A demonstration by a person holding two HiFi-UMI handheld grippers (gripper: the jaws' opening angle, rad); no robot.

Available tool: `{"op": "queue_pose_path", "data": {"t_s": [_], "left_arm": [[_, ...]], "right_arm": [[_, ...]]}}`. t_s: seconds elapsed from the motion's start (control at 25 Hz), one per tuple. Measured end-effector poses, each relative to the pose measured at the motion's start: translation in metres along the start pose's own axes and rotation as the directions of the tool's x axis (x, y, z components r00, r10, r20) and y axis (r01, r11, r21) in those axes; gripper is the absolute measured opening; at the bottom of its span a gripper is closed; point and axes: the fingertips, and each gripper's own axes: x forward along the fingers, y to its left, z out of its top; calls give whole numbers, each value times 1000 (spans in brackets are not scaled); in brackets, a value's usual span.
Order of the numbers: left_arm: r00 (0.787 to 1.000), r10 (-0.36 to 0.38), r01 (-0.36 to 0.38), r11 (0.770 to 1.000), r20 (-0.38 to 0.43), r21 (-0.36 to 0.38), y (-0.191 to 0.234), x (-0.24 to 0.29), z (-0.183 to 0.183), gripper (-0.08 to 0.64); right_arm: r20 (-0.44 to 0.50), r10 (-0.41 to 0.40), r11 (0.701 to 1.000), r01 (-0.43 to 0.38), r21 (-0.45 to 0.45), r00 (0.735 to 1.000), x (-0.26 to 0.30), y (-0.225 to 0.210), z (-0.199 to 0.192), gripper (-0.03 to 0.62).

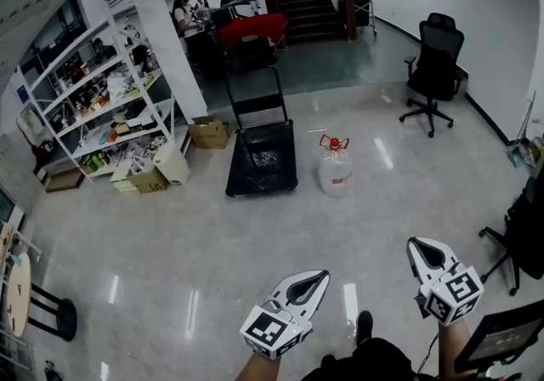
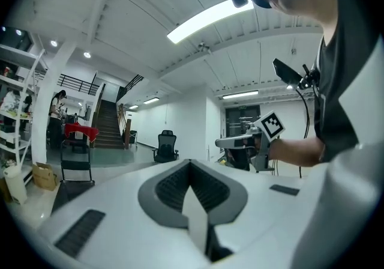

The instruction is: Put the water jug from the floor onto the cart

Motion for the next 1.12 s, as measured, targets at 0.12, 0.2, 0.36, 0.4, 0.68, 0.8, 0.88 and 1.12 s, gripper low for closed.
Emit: {"op": "queue_pose_path", "data": {"t_s": [0.12,0.2,0.36,0.4,0.68,0.8,0.88,1.12], "left_arm": [[999,-32,32,999,-15,-4,30,41,-2,-9],[1000,-29,29,999,1,-13,56,72,3,-9],[999,53,-53,998,-2,-44,121,140,16,-9],[998,63,-63,997,-1,-52,135,157,21,-9],[989,149,-149,987,2,-61,218,245,44,-9],[987,159,-160,986,-21,-54,248,274,45,-9],[987,159,-160,985,-27,-57,269,297,44,-9],[990,140,-140,990,-35,-4,336,368,33,-9]], "right_arm": [[11,21,1000,-21,1,1000,45,-28,4,3],[32,26,1000,-26,14,999,76,-54,8,3],[49,50,998,-52,27,998,139,-117,20,3],[54,67,997,-68,27,996,154,-133,26,3],[94,110,993,-113,33,990,252,-221,54,3],[83,124,990,-128,54,989,288,-241,53,3],[76,116,990,-121,72,990,312,-260,51,3],[37,95,992,-98,84,995,393,-309,42,3]]}}
